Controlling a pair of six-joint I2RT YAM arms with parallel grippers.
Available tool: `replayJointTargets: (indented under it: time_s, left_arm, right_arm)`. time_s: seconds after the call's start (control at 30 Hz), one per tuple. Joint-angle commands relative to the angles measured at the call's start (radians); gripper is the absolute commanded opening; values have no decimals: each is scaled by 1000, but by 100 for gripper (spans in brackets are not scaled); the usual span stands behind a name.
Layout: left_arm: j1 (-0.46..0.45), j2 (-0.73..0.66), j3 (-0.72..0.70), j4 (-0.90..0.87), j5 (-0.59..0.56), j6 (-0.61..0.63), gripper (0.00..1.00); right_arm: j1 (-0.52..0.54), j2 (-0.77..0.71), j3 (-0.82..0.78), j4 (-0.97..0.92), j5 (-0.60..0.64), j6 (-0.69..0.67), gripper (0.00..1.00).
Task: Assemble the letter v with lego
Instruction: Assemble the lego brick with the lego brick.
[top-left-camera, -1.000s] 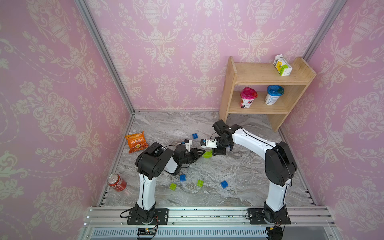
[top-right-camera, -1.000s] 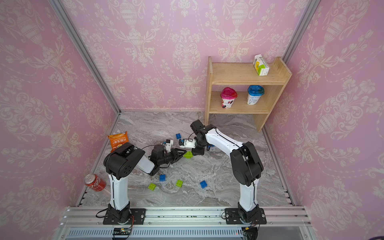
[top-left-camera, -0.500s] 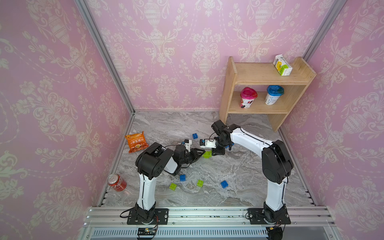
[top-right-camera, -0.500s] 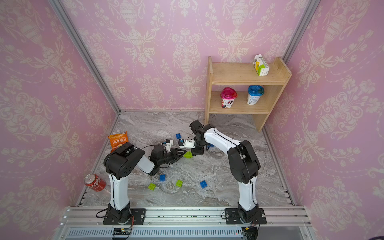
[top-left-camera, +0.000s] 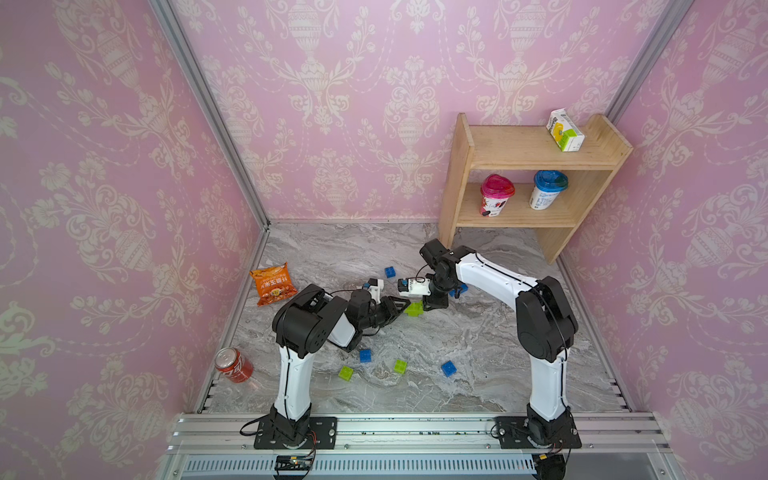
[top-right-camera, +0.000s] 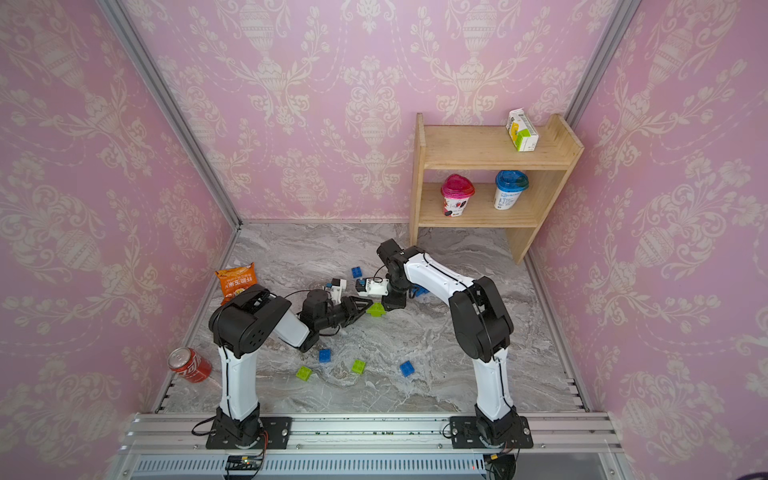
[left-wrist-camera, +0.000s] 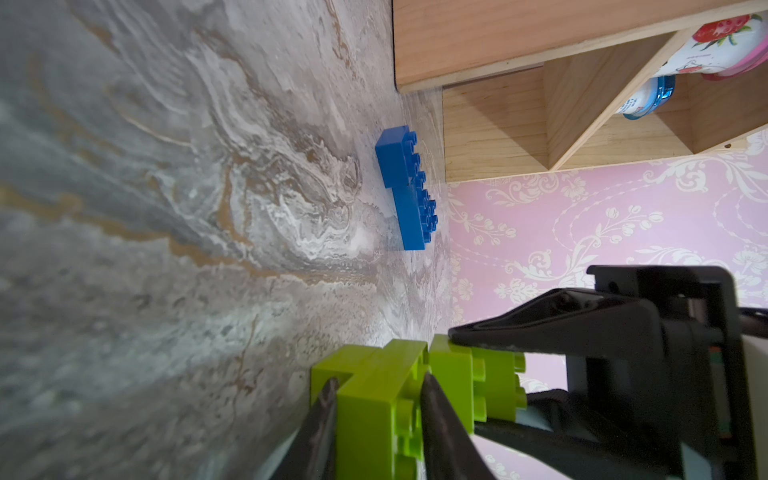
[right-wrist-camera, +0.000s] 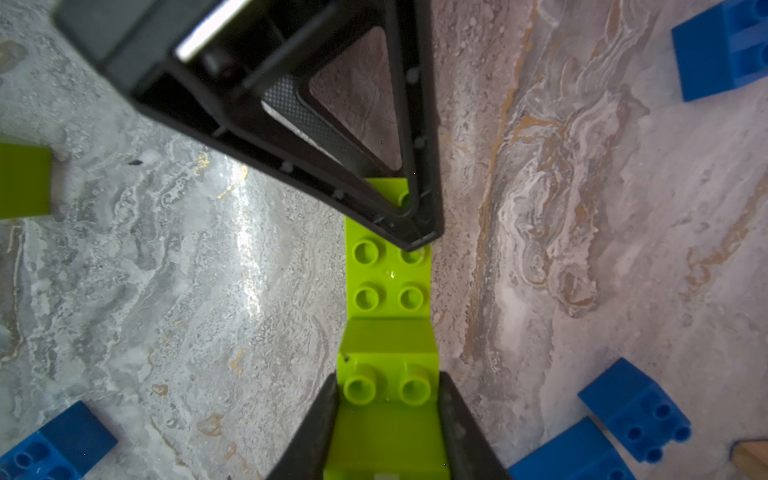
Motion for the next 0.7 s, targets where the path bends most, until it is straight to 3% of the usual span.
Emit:
replayJointTargets:
  time_s: [0.0, 0.67]
  left_arm:
    - [8, 47, -26, -123, 14, 14, 32]
    - [12, 75, -32, -100, 22, 1, 32]
  right_arm:
    - [-4, 20, 31, -65, 12, -30, 0]
    - [21, 70, 47, -75, 23, -18, 0]
